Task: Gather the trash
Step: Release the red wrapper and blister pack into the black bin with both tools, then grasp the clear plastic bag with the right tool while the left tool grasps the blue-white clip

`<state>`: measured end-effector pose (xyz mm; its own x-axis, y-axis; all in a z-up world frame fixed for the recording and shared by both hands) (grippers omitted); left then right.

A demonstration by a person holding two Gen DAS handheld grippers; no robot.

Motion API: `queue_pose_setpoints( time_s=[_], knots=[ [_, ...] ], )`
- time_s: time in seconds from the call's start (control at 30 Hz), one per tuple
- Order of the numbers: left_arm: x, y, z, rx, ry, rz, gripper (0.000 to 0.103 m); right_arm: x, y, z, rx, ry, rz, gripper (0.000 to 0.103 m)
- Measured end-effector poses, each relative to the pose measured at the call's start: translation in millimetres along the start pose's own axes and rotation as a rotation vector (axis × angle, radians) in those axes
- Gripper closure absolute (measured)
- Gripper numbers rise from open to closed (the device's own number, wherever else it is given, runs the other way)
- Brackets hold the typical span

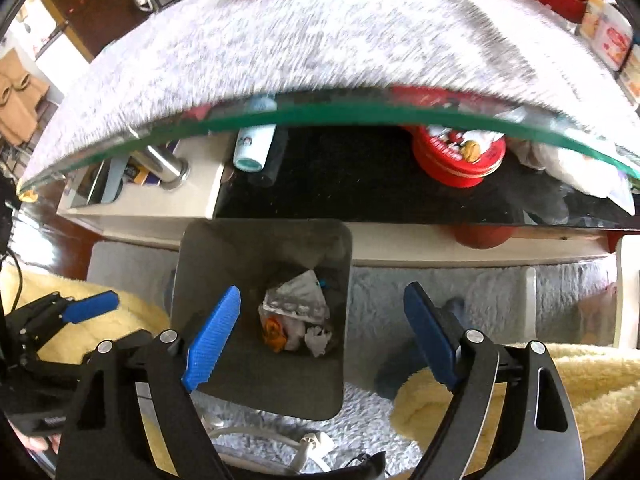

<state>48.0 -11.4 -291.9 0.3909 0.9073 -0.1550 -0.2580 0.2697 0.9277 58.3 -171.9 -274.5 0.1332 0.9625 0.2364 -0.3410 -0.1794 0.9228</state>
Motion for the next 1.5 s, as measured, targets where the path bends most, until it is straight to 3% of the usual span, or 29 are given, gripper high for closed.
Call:
queue_pose_setpoints(
  time_s=[0.4,0.7,0.9,1.17,1.43,1.5],
  knots=[
    [9,50,50,-0.108,-0.019,0.044,0.032,-7,55,60,-0.149,-0.024,0.018,0.018],
    [25,60,110,-0.151,-0.016,0.073,0.032,-1,56,122,-0.195,-0.034,0.018,0.018],
    [30,56,155,-0.164,-0.042,0.084,0.023,6,54,176,-0.228,-0.053,0.042,0.018],
    [42,45,211,-0.178,-0.058,0.085,0.019,17,29,239,-0.232,-0.078,0.023,0.018],
    [43,23,247,-0.166,-0.090,0.063,0.019,18,-8,259,-0.158,-0.125,0.065,0.019],
    [43,15,255,-0.157,-0.100,0.064,0.019,19,-10,260,-0.161,-0.115,0.064,0.025]
  ],
)
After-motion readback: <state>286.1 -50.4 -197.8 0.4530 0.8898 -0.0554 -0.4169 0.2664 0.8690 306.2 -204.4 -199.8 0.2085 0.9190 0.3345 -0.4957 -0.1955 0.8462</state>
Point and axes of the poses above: each gripper's, at about its wrist camera, not at the fingertips, and y roughly against the way its jaws point, x to its left, z to its top, the point moved 3 cm from there along -y, roughly the way its jaws point, and after that the axes turned 12 degrees about -y, right-handed, at the moved point
